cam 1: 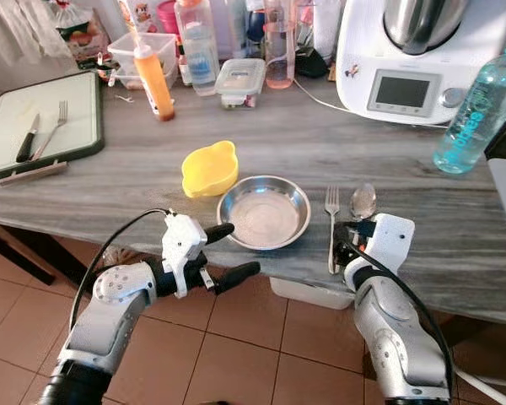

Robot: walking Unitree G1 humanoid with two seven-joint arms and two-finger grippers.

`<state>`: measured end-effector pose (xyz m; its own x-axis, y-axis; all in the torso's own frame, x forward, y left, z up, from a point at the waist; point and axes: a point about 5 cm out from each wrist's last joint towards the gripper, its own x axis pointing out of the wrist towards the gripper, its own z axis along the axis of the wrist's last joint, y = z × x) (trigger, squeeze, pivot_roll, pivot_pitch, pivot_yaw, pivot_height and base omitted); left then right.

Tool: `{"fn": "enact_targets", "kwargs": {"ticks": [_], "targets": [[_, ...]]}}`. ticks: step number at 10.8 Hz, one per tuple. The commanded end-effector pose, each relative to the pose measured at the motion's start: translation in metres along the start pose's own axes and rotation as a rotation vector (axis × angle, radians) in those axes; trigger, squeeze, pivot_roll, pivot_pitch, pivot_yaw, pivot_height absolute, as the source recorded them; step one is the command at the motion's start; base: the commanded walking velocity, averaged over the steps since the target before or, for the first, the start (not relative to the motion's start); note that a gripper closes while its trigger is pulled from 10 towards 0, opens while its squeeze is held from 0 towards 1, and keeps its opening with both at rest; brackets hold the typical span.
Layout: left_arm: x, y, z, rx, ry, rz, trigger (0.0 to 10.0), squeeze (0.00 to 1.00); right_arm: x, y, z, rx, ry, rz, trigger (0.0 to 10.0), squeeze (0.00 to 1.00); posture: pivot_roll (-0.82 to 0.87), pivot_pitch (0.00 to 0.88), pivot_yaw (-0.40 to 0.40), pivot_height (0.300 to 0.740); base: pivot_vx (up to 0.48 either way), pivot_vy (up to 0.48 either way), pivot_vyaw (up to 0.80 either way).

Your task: Setting the table

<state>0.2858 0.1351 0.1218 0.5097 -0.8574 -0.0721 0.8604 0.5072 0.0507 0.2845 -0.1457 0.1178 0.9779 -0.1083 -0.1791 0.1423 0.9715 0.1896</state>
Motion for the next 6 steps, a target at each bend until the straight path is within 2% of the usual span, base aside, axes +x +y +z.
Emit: {"fn": "enact_targets", "kwargs": {"ticks": [1,2,4,6], "targets": [[-0.003,0.004,0.0,0.017,0.004,0.01,10.0,0.0,-0.003,-0.007,-0.003,-0.005,0.021,-0.044,10.0,1.0,0.1,0.117,0.109,0.74,0.0,0.0,0.0],[-0.002,0.005,-0.003,0.021,-0.002,0.005,10.0,0.0,-0.006,-0.007,0.006,-0.021,-0.017,-0.048,10.0,1.0,0.1,0.117,0.11,0.74,0.0,0.0,0.0],[0.001,0.004,-0.002,0.027,-0.01,-0.003,10.0,0.0,-0.008,-0.007,0.012,-0.019,-0.042,-0.05,10.0,1.0,0.09,0.119,0.11,0.74,0.0,0.0,0.0],[0.004,0.002,0.006,0.038,-0.024,-0.014,10.0,0.0,-0.01,-0.004,0.018,-0.014,-0.082,-0.034,10.0,1.0,0.09,0.119,0.11,0.74,0.0,0.0,0.0]]}}
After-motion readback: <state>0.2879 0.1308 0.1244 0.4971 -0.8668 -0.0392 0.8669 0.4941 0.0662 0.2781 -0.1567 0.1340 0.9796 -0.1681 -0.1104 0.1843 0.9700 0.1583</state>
